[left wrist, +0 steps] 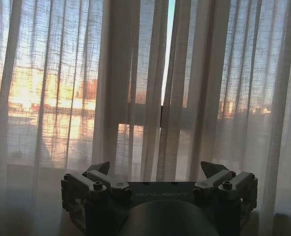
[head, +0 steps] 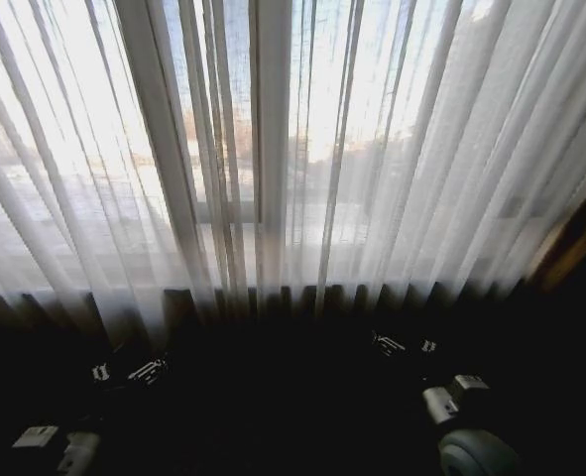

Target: Open the curtains by pulling them apart, changing their state from closed to fully open.

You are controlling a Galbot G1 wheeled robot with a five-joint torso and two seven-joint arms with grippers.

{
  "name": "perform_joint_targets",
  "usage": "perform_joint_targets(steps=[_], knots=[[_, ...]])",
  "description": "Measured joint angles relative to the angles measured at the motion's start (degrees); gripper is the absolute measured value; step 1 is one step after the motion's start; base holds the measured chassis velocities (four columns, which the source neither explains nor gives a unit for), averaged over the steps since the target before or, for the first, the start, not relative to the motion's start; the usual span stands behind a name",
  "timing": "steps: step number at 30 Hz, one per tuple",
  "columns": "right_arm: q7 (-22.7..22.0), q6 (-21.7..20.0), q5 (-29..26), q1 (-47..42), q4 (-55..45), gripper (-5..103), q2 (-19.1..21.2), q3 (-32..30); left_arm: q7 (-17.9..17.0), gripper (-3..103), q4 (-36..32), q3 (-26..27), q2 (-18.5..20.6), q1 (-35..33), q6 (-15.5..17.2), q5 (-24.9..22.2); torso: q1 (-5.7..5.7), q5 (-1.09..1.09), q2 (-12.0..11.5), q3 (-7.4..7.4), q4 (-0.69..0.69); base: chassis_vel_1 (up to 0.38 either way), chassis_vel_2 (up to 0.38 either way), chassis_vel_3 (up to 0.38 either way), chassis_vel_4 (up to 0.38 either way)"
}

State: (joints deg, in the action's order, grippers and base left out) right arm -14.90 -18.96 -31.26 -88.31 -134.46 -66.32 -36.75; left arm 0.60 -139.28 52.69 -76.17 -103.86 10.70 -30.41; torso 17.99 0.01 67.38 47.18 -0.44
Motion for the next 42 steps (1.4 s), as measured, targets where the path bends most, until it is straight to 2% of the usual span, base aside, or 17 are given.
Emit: perform_joint_targets(steps=[6,16,25,42], knots=[[0.0,-0.5,-1.4,2.7,1.1,100,1.6,1.3,0.8,100,0.0,0.7,-1.9,-0.1,-1.5,1.0,0.0,0.01,0.0,0.0,0.01,0.0,0.0,0.0,0.0],[0.4,-0.4,-1.0,3.2,2.1,100,3.3,1.7,1.0,100,1.2,2.1,-1.6,-0.3,-1.6,1.5,0.0,0.0,0.0,0.0,0.0,0.0,0.0,0.0,0.0],[2.6,0.0,0.7,2.3,2.1,100,2.8,1.8,1.2,100,0.7,2.4,-1.5,-1.5,-1.8,1.5,0.0,0.0,0.0,0.0,0.0,0.0,0.0,0.0,0.0],[2.8,0.4,0.9,1.6,1.9,100,2.8,1.9,1.2,100,1.2,2.4,-0.2,-1.6,-2.8,1.0,-0.02,0.0,0.0,-0.01,0.0,-0.076,0.084,0.064,-0.067]])
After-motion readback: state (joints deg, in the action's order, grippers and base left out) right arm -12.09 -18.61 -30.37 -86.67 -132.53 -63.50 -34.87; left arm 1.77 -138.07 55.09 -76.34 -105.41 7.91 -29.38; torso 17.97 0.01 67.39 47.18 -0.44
